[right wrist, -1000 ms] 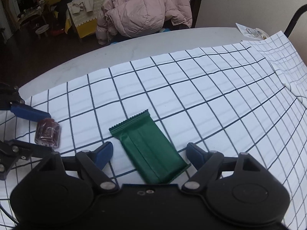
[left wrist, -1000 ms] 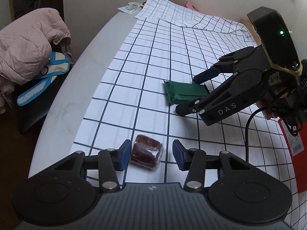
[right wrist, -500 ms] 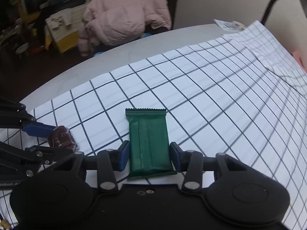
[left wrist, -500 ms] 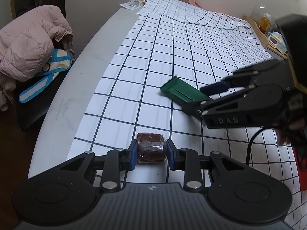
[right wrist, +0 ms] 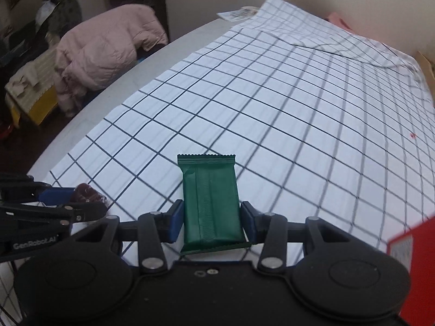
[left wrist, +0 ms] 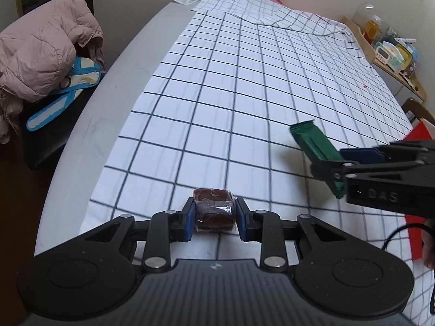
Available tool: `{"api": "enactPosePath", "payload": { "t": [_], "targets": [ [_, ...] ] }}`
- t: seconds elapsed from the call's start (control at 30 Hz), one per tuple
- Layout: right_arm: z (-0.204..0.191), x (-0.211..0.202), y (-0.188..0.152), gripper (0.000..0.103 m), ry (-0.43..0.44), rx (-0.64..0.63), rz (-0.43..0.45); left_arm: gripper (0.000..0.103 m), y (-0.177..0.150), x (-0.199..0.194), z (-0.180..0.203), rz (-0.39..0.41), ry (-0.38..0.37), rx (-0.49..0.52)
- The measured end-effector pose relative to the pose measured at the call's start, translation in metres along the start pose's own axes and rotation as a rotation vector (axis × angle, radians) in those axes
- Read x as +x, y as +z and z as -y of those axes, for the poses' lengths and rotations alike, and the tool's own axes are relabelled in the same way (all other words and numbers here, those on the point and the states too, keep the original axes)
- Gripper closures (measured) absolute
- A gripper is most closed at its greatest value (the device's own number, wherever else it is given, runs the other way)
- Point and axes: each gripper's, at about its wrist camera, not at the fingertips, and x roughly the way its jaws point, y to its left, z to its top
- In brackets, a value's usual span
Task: Organize snacks
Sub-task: 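Carry the brown cake and green bar packet over the red shoebox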
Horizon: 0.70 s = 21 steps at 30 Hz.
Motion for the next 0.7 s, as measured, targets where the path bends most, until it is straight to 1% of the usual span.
{"api": "enactPosePath", "payload": {
  "t": [0.27, 0.4, 0.47, 0.7],
  "targets": [
    [0.009, -0.066, -0.033, 0.060, -0.062, 0.123, 0.072, 0.073, -0.004, -0.041, 0.031, 0.032, -0.048, 0.067],
    [0.015, -0.101, -0.046, 0.060, -0.089, 0.153, 0.124, 0.073, -0.005, -0.062, 0.053, 0.058, -0.070, 0.116],
    [0.020, -0.117, -0.053, 0.059, -0.116, 0.167, 0.151, 0.073, -0.004, -0.071, 0.064, 0.070, -0.081, 0.137],
    [0.048, -0.168, -0.075, 0.059, -0.162, 0.230, 0.213, 0.073, 0.001, -0.099, 0.108, 0.122, -0.125, 0.193]
  ]
}}
